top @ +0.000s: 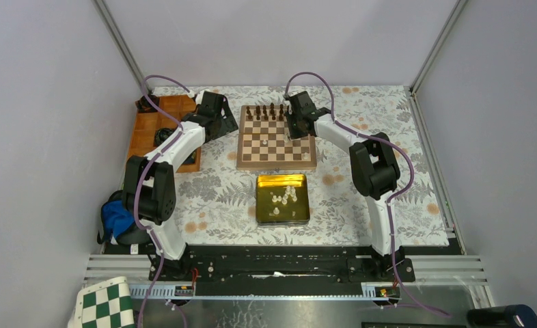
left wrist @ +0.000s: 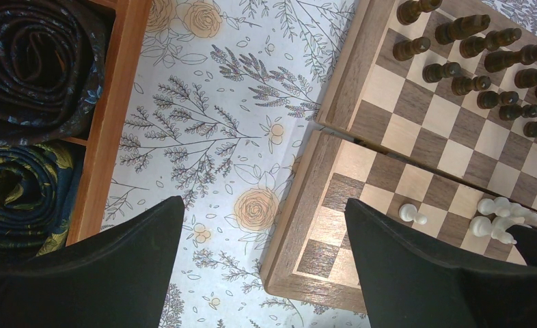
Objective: Set up the chess pieces on the board
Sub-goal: Pick up the chess piece from the chessboard, then place the chess piece on the chessboard.
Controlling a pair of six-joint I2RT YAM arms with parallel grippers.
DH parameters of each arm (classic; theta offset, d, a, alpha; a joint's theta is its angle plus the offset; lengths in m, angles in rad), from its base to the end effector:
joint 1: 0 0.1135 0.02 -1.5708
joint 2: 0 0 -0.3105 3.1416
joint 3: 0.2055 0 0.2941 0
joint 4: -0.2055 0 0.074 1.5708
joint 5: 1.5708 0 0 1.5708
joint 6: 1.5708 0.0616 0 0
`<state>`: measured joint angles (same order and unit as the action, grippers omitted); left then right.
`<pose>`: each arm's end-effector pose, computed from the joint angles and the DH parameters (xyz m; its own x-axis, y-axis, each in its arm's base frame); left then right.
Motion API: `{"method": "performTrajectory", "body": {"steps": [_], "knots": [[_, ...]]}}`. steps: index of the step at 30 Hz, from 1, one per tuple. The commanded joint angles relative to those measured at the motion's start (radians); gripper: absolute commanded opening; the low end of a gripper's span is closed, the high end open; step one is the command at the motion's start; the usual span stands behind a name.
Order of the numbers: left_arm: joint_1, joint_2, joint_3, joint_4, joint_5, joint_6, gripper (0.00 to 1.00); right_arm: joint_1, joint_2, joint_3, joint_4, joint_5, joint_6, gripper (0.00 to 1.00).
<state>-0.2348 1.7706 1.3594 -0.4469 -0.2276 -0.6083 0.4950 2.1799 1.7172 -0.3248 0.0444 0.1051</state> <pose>0.4478 -0.0928 0.2564 -0.6514 -0.4166 -0.6341 -0.3523 0.9063 -0.2336 0.5097 0.2720 0.1973 -0.6670 -0.2410 -0.7050 -0.3791 0.9244 0.0427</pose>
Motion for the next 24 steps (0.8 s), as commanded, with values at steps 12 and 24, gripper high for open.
{"method": "performTrajectory", "body": {"steps": [12, 24], "knots": [[-0.003, -0.016, 0.001, 0.030, -0.012, -0.010, 0.95, 0.010, -0.094, -0.054, 0.010, 0.043, -0.021, 0.08], [-0.004, -0.041, -0.017, 0.031, -0.006, -0.015, 0.95, 0.031, -0.228, -0.207, 0.010, 0.043, -0.029, 0.06]]}}
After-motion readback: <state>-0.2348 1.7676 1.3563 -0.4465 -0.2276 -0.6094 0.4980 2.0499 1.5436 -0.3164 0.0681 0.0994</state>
